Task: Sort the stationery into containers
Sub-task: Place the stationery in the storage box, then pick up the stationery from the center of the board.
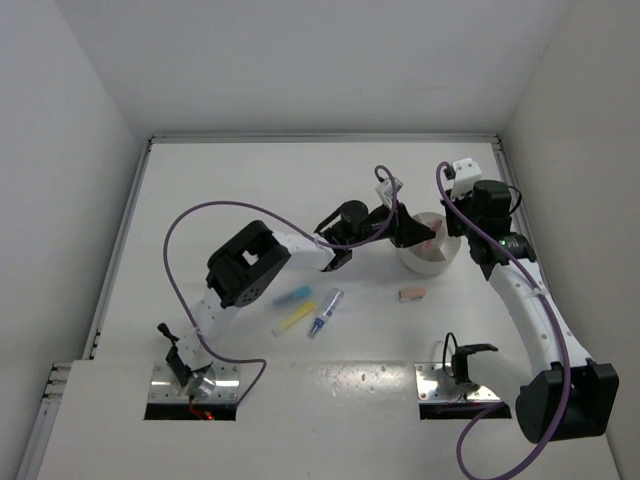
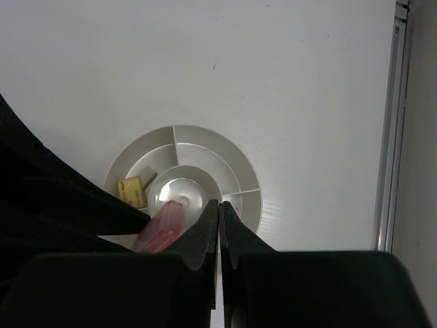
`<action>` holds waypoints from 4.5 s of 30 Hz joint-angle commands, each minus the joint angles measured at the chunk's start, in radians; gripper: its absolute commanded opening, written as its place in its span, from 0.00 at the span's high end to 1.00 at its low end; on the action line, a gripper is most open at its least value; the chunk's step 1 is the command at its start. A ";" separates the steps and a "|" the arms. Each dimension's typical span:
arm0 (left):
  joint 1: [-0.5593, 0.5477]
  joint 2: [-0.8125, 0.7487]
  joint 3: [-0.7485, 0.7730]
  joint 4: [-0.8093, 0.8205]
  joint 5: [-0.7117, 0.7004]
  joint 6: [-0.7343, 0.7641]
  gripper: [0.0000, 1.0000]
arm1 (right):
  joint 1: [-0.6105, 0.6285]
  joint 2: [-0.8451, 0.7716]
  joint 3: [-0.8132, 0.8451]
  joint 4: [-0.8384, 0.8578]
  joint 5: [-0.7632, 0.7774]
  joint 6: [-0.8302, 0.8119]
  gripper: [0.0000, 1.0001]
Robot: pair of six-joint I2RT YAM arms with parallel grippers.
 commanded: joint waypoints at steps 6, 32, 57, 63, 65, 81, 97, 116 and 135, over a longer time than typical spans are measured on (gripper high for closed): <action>-0.006 0.057 0.077 0.063 -0.021 0.015 1.00 | -0.006 -0.003 0.020 0.028 0.005 -0.005 1.00; -0.006 0.095 0.066 0.014 -0.049 0.094 0.80 | -0.006 -0.003 0.020 0.028 0.005 -0.005 1.00; -0.006 0.068 0.008 0.034 -0.058 0.112 0.61 | -0.006 -0.012 0.020 0.028 -0.004 -0.005 1.00; -0.006 0.068 0.008 0.043 -0.058 0.112 0.60 | -0.006 -0.012 0.020 0.028 -0.004 -0.005 1.00; -0.006 0.068 0.008 0.043 -0.058 0.112 0.58 | -0.006 -0.012 0.020 0.028 -0.004 -0.005 1.00; -0.006 -0.262 -0.059 -0.180 -0.131 0.278 1.00 | -0.006 -0.021 0.020 0.017 -0.067 -0.035 0.86; 0.054 -0.814 -0.420 -1.432 -0.992 -0.153 0.68 | 0.025 0.063 0.069 -0.227 -0.500 -0.235 0.78; 0.470 -0.768 -0.587 -1.210 -0.661 0.331 0.25 | 0.034 0.053 0.078 -0.218 -0.458 -0.235 0.46; 0.459 -0.595 -0.532 -1.268 -0.658 0.428 0.42 | 0.034 0.043 0.078 -0.208 -0.477 -0.226 0.46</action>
